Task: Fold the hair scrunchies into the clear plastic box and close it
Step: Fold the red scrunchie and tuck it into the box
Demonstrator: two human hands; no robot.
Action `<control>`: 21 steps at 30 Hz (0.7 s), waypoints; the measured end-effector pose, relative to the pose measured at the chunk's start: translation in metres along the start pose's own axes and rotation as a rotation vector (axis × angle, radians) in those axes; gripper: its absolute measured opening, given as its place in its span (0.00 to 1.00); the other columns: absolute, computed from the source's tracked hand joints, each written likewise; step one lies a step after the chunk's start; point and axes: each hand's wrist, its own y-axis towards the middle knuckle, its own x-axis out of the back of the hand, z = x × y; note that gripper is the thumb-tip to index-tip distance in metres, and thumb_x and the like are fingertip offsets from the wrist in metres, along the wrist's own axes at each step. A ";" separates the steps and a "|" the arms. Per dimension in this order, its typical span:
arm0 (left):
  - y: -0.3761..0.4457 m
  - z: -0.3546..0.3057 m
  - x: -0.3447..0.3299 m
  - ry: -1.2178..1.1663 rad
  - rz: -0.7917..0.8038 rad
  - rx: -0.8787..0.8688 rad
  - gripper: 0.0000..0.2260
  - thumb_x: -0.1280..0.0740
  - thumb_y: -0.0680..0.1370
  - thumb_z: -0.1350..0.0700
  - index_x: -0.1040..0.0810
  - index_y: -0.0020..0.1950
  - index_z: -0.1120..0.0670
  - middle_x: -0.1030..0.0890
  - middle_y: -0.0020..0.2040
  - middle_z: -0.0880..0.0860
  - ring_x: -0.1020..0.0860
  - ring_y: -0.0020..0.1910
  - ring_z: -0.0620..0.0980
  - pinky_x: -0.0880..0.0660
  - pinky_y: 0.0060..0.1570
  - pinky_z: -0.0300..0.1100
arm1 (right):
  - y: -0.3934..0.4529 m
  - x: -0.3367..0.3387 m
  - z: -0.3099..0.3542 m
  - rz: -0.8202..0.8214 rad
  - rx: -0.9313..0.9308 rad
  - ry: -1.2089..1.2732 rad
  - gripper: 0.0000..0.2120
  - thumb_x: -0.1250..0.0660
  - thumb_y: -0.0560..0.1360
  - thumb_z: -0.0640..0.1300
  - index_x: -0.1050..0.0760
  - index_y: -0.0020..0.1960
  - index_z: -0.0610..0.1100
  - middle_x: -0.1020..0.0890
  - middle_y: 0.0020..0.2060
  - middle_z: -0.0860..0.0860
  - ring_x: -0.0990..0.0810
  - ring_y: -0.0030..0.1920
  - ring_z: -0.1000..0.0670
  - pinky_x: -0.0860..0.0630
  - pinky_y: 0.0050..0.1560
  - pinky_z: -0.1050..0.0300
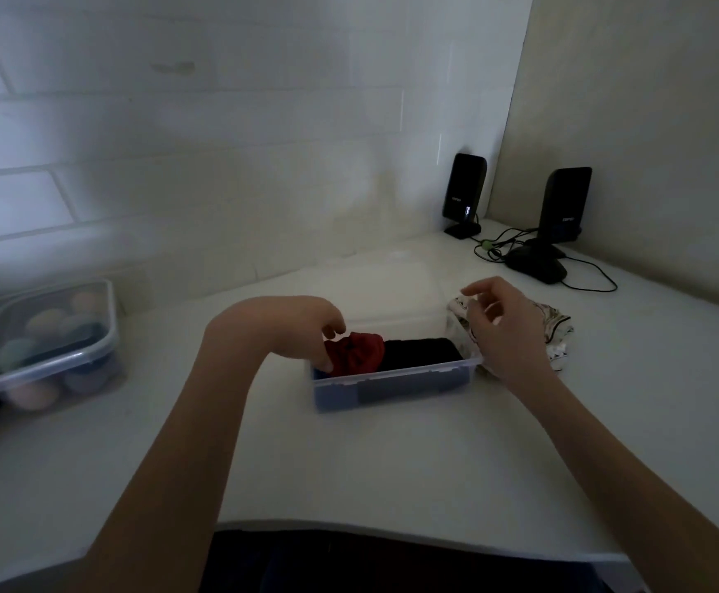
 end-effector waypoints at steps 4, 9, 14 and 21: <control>-0.004 -0.001 -0.002 -0.099 -0.105 -0.087 0.19 0.32 0.75 0.59 0.27 0.65 0.50 0.25 0.62 0.50 0.25 0.59 0.49 0.27 0.60 0.45 | 0.000 0.005 -0.024 -0.059 -0.021 -0.221 0.08 0.36 0.73 0.39 0.24 0.51 0.44 0.21 0.47 0.44 0.23 0.48 0.44 0.26 0.47 0.52; -0.001 -0.008 -0.007 -0.215 -0.231 -0.181 0.12 0.32 0.74 0.62 0.19 0.53 0.49 0.20 0.53 0.48 0.23 0.52 0.47 0.24 0.52 0.42 | -0.007 0.005 -0.031 0.209 -0.242 -0.532 0.20 0.39 0.74 0.57 0.31 0.62 0.49 0.23 0.60 0.44 0.30 0.64 0.39 0.36 0.65 0.40; 0.001 -0.017 -0.010 -0.190 -0.252 -0.222 0.06 0.26 0.69 0.61 0.18 0.40 0.49 0.24 0.37 0.41 0.26 0.38 0.41 0.31 0.37 0.31 | -0.008 0.002 -0.036 0.316 -0.236 -0.531 0.18 0.38 0.72 0.50 0.28 0.61 0.48 0.20 0.55 0.45 0.26 0.60 0.41 0.32 0.63 0.38; 0.019 -0.021 -0.029 -0.084 -0.216 -0.155 0.06 0.29 0.69 0.63 0.16 0.39 0.52 0.26 0.30 0.41 0.26 0.33 0.41 0.30 0.34 0.34 | -0.004 0.006 -0.031 0.165 -0.140 -0.261 0.07 0.40 0.76 0.41 0.26 0.40 0.43 0.25 0.34 0.48 0.25 0.38 0.46 0.32 0.36 0.56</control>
